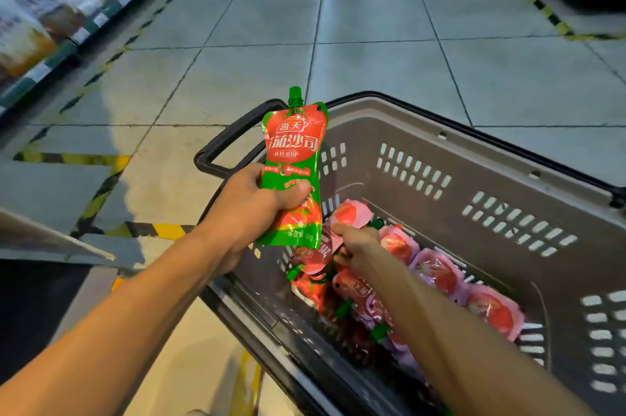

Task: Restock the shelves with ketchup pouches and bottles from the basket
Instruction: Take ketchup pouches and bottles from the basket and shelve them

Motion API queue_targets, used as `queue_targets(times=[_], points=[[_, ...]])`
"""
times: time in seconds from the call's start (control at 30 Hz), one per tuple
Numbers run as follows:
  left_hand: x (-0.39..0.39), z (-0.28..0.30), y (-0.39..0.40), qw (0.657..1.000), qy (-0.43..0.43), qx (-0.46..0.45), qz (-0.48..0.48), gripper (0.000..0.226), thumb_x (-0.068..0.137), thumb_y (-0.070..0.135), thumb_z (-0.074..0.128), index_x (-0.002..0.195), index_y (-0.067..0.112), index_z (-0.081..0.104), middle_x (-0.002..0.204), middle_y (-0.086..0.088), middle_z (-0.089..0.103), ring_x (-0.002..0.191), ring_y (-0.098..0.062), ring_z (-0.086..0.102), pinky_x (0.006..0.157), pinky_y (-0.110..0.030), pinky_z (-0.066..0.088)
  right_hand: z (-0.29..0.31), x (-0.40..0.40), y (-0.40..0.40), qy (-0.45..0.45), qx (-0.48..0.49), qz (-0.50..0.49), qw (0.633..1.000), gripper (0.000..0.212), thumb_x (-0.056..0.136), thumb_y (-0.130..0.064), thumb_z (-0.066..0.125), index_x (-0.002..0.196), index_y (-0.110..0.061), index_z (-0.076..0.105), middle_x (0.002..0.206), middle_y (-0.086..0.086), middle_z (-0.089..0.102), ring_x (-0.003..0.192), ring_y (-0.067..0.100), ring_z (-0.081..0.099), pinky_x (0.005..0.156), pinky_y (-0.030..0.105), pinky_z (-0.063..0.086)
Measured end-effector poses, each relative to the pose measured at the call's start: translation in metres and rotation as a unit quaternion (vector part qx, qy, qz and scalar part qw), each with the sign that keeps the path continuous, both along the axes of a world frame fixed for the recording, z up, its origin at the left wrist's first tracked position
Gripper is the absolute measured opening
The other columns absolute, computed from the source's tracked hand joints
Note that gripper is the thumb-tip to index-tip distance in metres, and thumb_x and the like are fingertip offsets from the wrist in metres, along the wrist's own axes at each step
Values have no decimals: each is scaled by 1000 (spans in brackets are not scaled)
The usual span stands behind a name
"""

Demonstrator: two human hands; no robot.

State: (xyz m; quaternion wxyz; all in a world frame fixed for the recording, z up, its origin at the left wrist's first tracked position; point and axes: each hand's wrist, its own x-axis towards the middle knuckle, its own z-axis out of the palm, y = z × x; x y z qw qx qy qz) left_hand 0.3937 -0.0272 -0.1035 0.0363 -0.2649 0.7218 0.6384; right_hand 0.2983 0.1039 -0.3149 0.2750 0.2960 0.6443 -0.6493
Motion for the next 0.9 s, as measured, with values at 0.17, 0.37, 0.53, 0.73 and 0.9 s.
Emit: queue_targets(times=[0.17, 0.37, 0.53, 0.73, 0.9], points=[[19, 11, -5, 998, 31, 38, 38, 32, 85, 23, 77, 114, 22, 61, 95, 1, 78, 82, -20, 76, 70, -35, 58, 33, 10, 17, 34, -48, 8, 998, 14, 91, -14, 71, 88, -8, 59, 76, 10, 69, 64, 23, 66, 49, 32, 58], [66, 50, -8, 992, 68, 27, 106, 26, 84, 5, 69, 108, 14, 63, 90, -4, 78, 75, -19, 75, 65, -33, 57, 121, 43, 56, 100, -107, 42, 988, 15, 91, -13, 71, 100, -3, 68, 77, 8, 77, 68, 21, 75, 57, 34, 60], [138, 98, 0, 982, 109, 19, 150, 36, 82, 11, 76, 116, 11, 63, 100, -8, 77, 89, -26, 75, 81, -42, 60, 207, 94, 69, 172, -143, 65, 973, 17, 87, -15, 72, 97, -1, 70, 75, 10, 76, 63, 21, 73, 74, 48, 58], [255, 156, -12, 960, 164, -6, 227, 35, 82, 0, 72, 114, 9, 66, 104, -11, 76, 93, -28, 74, 81, -39, 59, 313, 169, 29, 191, -246, 131, 941, 23, 88, -12, 71, 105, 3, 67, 88, 15, 75, 81, 28, 70, 87, 54, 55], [368, 186, -35, 915, 207, -41, 345, 33, 82, -5, 71, 112, 8, 66, 103, -12, 76, 93, -27, 73, 83, -40, 60, 364, 248, -23, 169, -301, 233, 909, 32, 92, -14, 66, 117, 6, 64, 98, 20, 70, 89, 29, 64, 85, 49, 53]])
